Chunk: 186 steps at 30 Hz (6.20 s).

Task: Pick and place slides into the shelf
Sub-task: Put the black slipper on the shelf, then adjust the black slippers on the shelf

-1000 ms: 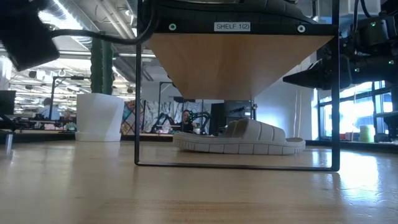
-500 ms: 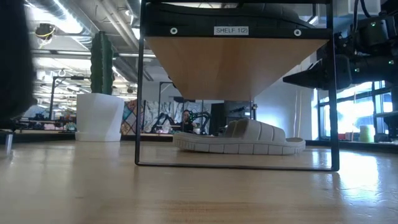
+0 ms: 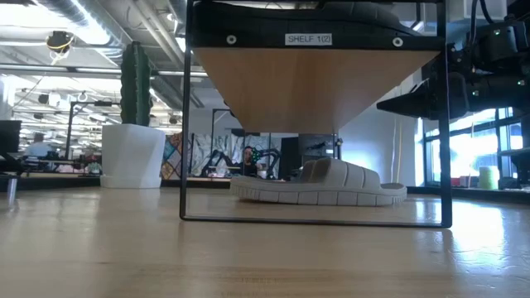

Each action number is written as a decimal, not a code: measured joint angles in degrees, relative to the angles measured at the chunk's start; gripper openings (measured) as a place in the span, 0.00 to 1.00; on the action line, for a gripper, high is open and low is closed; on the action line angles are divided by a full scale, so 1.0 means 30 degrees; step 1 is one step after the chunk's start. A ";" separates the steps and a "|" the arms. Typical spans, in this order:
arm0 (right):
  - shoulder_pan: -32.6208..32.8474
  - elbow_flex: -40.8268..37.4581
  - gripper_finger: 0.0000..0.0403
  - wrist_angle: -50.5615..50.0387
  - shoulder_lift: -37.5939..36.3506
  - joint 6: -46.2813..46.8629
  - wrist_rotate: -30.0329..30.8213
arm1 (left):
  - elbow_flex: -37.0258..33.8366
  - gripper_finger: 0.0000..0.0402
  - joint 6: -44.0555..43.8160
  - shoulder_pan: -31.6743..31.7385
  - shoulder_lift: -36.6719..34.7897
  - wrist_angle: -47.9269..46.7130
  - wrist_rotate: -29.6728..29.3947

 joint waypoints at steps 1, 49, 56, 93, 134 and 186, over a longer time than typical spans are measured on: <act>0.0000 0.0000 0.20 -0.0004 -0.0002 0.0012 0.0003 | 0.0000 0.01 0.1517 0.0185 -0.0165 0.0227 -0.0122; 0.0000 0.0000 0.20 -0.3373 -0.0002 0.1472 0.0855 | 0.0022 0.00 3.1528 0.8519 0.2724 0.8265 -0.4032; -0.0006 0.0000 0.20 -0.3405 -0.0002 0.1464 0.0855 | -0.0007 0.00 3.2266 0.8827 0.2921 0.8952 -0.3974; -0.0005 0.0000 0.20 -0.4510 0.0005 0.1945 0.0840 | 0.0036 0.00 2.9830 0.8751 0.4757 0.8028 -0.2680; -0.0004 0.0000 0.20 -0.4510 0.0005 0.1887 0.0840 | -0.0007 0.15 2.7691 0.8729 0.4778 0.8449 -0.1600; 0.0022 1.1609 0.20 -2.2701 -0.1915 0.4824 0.2183 | -0.2787 0.44 1.0492 1.0555 -0.0140 0.3125 0.7495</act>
